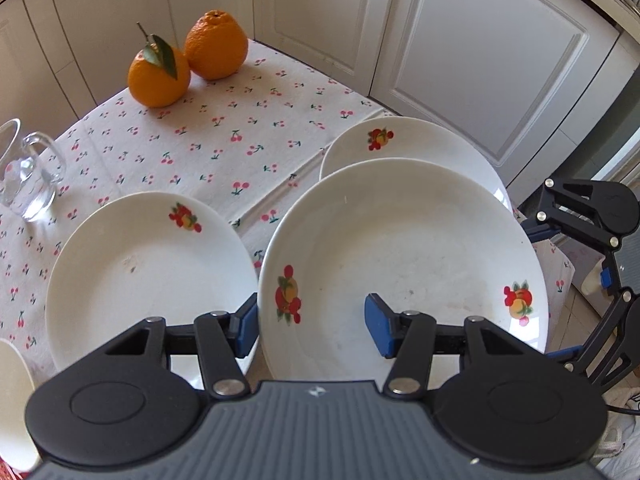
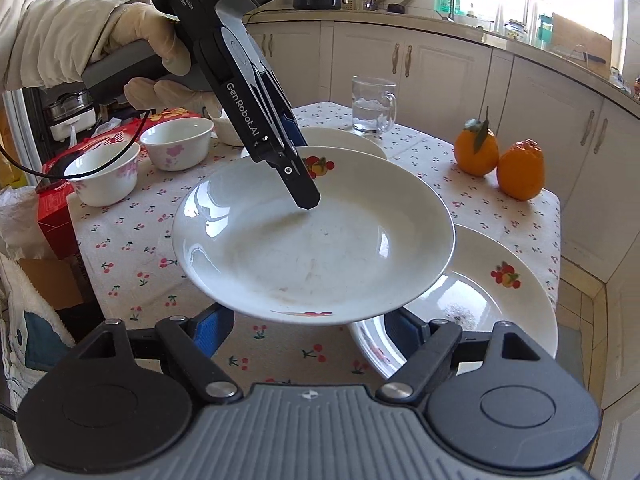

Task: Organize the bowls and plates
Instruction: 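Lower the held plate onto the brown-stained plate with the left gripper, then settle the plate on the stack and open the left gripper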

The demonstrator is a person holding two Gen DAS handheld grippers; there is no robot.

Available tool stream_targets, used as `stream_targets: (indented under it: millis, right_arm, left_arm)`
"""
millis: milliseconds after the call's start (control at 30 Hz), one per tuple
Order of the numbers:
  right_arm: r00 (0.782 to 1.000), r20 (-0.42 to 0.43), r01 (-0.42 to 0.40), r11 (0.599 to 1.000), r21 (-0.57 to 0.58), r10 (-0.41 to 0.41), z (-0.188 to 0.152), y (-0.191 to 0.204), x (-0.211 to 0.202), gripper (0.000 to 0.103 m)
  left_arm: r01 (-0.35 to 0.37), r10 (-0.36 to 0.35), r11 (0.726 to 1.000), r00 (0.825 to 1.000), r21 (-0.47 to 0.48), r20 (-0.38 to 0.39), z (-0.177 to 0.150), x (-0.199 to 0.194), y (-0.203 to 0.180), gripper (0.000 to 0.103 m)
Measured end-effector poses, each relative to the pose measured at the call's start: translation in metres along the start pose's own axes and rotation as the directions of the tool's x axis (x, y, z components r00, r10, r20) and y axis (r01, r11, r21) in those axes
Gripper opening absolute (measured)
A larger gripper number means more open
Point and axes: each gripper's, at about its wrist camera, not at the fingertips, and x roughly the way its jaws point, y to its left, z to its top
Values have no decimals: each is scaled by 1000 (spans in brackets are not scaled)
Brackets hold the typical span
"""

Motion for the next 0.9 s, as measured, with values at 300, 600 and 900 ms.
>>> stream_targets:
  millis: [300,600,900]
  right_arm:
    - [996,-28,83,993,79,-81,-20,-25,-16,86]
    - [992,-34,129,975,183,-125,-34,-44,-29,86]
    - [989,-63,148,962,229,-137,-33,-52,-27,86]
  left_arm:
    - [50,-50,993,999,107,2,42,28,-30,54]
    - [86,-86,984,996,155,-6,72,48,-42,54]
    - [110,-108,983,994,150,-17,80,66,-40,55]
